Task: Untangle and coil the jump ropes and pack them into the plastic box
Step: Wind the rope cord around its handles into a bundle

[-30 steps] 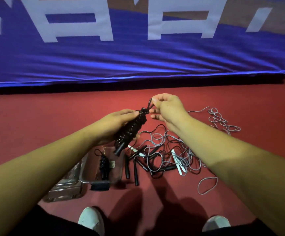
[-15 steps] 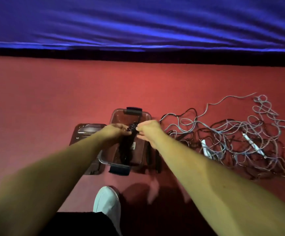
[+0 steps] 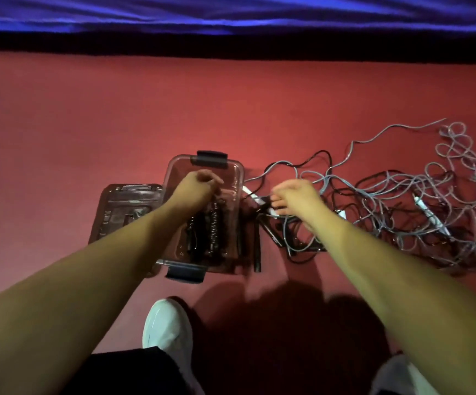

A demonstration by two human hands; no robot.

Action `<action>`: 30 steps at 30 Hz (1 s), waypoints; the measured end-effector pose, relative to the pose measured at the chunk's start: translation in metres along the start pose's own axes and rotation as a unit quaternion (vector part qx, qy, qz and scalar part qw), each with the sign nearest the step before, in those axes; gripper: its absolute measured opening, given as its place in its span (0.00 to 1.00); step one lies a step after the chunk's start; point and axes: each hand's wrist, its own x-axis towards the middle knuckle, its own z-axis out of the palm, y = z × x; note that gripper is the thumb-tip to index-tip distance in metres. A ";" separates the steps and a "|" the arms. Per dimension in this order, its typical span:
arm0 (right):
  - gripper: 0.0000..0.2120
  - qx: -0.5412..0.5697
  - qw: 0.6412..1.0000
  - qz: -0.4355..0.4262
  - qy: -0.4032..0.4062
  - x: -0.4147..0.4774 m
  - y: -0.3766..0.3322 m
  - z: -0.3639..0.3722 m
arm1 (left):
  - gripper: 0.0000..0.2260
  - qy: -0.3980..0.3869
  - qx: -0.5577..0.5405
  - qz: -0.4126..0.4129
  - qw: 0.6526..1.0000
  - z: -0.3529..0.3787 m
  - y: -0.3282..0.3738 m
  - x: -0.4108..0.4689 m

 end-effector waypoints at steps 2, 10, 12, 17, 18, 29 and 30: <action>0.11 -0.082 0.995 0.015 0.052 0.004 0.025 -0.034 | 0.07 -0.034 0.006 0.049 0.998 0.025 0.024 -0.010; 0.13 -0.291 0.954 -0.033 0.065 -0.004 0.104 -0.095 | 0.14 -0.209 0.231 0.093 0.946 0.135 0.029 -0.016; 0.20 -0.344 0.936 -0.062 0.030 -0.004 0.113 -0.096 | 0.13 -0.193 0.309 0.082 0.928 0.153 0.012 -0.007; 0.20 -0.557 0.823 -0.098 -0.050 0.004 0.129 -0.090 | 0.31 -0.234 0.501 0.086 0.829 0.185 -0.034 0.011; 0.19 -0.599 0.793 -0.093 -0.057 0.005 0.132 -0.089 | 0.32 -0.258 0.539 0.082 0.798 0.188 -0.040 0.012; 0.19 -0.572 0.819 -0.043 0.005 -0.009 0.117 -0.110 | 0.05 -0.179 0.391 0.246 0.869 0.165 -0.032 0.010; 0.26 -0.546 0.837 -0.038 0.013 -0.016 0.102 -0.116 | 0.05 -0.158 0.368 0.297 0.867 0.156 -0.012 0.007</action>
